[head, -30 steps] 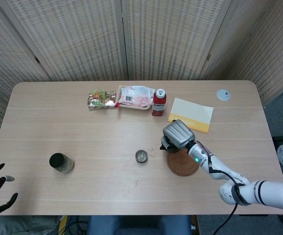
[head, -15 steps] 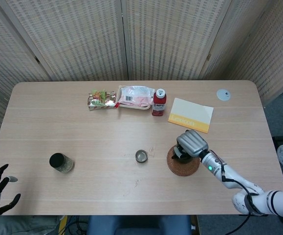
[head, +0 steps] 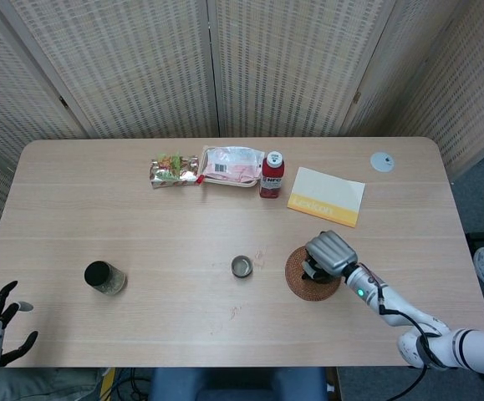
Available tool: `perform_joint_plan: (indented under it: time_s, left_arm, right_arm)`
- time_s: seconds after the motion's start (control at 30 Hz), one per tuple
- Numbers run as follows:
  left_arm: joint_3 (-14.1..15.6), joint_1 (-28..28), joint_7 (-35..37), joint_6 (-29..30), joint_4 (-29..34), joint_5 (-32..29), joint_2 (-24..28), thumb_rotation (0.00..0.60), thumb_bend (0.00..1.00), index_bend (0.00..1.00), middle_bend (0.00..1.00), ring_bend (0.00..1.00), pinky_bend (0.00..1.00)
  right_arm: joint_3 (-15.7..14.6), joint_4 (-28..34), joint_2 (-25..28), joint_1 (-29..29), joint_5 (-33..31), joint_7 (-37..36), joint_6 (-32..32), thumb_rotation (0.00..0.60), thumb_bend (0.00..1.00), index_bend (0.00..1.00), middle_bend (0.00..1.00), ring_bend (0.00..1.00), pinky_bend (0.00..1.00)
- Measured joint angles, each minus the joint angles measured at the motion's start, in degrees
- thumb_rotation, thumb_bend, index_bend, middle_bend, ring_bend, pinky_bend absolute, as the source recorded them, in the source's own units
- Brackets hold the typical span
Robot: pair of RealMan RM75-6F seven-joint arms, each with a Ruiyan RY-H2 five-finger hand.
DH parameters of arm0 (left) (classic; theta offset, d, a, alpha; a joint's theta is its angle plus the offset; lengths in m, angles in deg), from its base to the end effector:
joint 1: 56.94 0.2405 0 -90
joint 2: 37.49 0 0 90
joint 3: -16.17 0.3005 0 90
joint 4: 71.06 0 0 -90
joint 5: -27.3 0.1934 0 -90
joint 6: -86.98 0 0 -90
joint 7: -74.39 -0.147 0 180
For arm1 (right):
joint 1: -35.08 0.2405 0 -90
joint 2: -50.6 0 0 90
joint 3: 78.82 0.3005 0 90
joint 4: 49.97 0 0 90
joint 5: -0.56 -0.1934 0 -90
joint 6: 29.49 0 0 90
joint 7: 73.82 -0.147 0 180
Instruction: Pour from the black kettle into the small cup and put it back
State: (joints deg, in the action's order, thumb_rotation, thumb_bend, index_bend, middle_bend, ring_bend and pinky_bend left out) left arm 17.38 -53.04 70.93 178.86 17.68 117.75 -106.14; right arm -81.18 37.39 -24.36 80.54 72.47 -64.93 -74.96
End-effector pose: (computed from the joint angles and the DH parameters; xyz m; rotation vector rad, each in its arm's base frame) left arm -0.3613 0.1186 0.1725 -1.3537 -0.8984 -0.8277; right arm -0.2269 -0.3551 0.0422 2.1435 -0.9212 0.6422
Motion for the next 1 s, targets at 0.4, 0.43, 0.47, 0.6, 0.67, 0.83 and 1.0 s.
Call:
perform_joint_plan:
  time_s: [0.4, 0.43, 0.47, 0.6, 0.67, 0.83, 1.0]
  left_arm:
    - [0.15, -0.15, -0.32, -0.36, -0.01, -0.17, -0.31, 0.600, 0.25, 0.39, 0.10, 0.17, 0.03]
    - [0.16, -0.14, -0.33, -0.37, -0.05, -0.20, -0.34, 0.600, 0.25, 0.39, 0.10, 0.17, 0.03]
    - [0.19, -0.13, -0.35, -0.38, -0.08, -0.22, -0.37, 0.600, 0.25, 0.39, 0.10, 0.17, 0.03]
    - [0.19, -0.18, -0.39, -0.40, -0.13, -0.19, -0.51, 0.600, 0.25, 0.39, 0.10, 0.17, 0.03]
    - [0.19, -0.23, -0.41, -0.45, -0.16, -0.16, -0.60, 0.600, 0.25, 0.39, 0.10, 0.17, 0.03]
    - [0.27, -0.31, -0.64, -0.63, -0.16, -0.18, -0.75, 0.600, 0.25, 0.39, 0.10, 0.17, 0.03]
    - [0.26, -0.43, -1.00, -0.79, 0.01, -0.21, -0.77, 0.600, 0.25, 0.39, 0.10, 0.17, 0.03]
  right_arm:
    - [0.33, -1.61, -0.87, -1.28, 2.10, -1.02, 0.65, 0.449, 0.23, 1.00, 1.00, 0.95, 0.20]
    - [0.32, -1.76, -0.95, -1.42, 2.23, -0.95, 0.63, 0.449, 0.20, 1.00, 1.00, 0.95, 0.20]
    - [0.32, -1.85, -1.01, -1.55, 2.30, -0.90, 0.63, 0.449, 0.14, 1.00, 1.00, 0.95, 0.19]
    - [0.47, -2.32, -1.18, -1.96, 2.43, -0.89, 0.73, 0.436, 0.02, 1.00, 1.00, 0.95, 0.17]
    - [0.50, -2.64, -1.31, -2.12, 2.56, -0.85, 0.76, 0.422, 0.00, 1.00, 1.00, 0.95, 0.17]
    - [0.63, -3.23, -1.66, -2.73, 2.95, -1.57, 0.82, 0.386, 0.00, 1.00, 1.00, 0.95, 0.17]
    - [0.85, -3.94, -1.84, -3.32, 3.43, -2.10, 0.63, 0.363, 0.00, 1.00, 1.00, 0.95, 0.16]
